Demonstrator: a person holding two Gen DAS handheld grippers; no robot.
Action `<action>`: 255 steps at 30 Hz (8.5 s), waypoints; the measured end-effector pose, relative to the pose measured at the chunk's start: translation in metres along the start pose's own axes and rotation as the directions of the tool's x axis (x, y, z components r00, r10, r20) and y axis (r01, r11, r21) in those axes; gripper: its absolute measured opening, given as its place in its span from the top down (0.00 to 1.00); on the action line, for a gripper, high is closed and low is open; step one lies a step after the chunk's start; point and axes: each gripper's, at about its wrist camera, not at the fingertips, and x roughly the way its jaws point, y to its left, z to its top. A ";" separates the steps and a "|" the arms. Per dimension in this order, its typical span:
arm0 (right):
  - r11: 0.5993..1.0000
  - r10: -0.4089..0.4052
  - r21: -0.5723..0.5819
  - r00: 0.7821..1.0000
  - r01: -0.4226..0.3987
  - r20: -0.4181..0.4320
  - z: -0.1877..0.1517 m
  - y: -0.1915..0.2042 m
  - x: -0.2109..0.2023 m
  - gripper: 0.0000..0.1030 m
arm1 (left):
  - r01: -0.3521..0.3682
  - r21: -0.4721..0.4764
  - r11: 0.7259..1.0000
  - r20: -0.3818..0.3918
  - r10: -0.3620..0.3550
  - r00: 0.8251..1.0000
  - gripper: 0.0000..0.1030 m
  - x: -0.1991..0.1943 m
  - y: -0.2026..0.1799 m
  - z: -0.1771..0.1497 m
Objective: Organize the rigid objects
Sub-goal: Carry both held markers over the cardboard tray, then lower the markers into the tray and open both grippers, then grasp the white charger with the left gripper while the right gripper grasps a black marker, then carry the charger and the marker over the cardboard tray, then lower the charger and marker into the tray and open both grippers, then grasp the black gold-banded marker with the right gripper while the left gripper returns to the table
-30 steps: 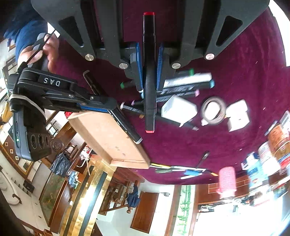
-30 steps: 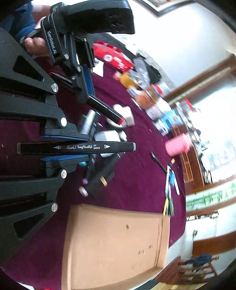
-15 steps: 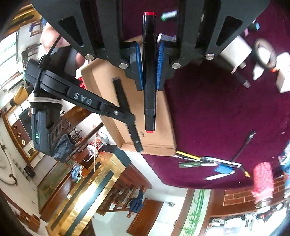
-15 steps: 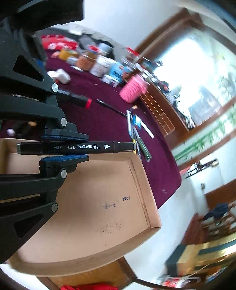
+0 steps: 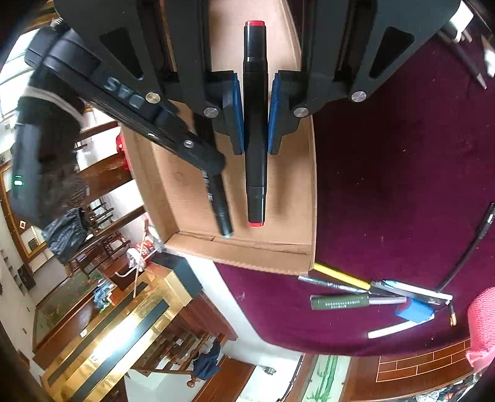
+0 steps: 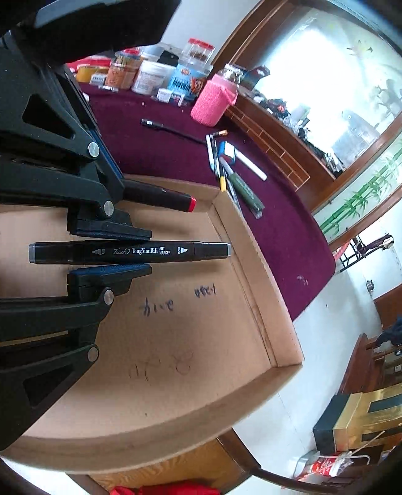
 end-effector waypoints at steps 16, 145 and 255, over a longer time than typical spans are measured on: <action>0.998 0.047 0.049 0.997 -0.043 -0.066 0.003 -0.010 0.016 0.86 | -0.036 0.027 0.999 0.008 0.036 0.999 0.88 0.005 0.001 -0.016; 0.927 0.234 -0.286 0.971 -0.241 -0.059 -0.061 0.087 -0.021 0.88 | -0.233 -0.071 0.970 0.274 0.243 0.930 0.58 -0.162 0.156 -0.109; 0.897 0.185 -0.406 0.983 -0.175 -0.014 -0.055 0.090 -0.039 0.65 | -0.160 -0.191 0.968 0.276 0.209 0.938 0.46 -0.177 0.189 -0.187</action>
